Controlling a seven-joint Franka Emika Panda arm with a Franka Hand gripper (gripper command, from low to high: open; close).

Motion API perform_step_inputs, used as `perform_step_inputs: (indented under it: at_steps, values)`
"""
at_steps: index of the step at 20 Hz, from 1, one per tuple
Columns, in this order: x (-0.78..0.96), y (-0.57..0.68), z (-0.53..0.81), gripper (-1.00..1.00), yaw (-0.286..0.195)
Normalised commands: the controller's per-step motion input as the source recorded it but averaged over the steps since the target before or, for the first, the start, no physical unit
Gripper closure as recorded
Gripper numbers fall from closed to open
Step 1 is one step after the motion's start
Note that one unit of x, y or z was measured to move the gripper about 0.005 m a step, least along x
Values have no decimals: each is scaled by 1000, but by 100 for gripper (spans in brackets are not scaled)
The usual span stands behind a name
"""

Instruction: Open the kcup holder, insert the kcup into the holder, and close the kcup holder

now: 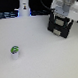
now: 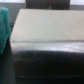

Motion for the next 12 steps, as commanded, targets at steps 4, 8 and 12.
perform_step_inputs:
  at_steps: [4, 8, 12]
  values:
    - [33, -9, 2, 100, -8]
    - [210, -28, 27, 100, -13]
    - [729, -120, 247, 100, -29]
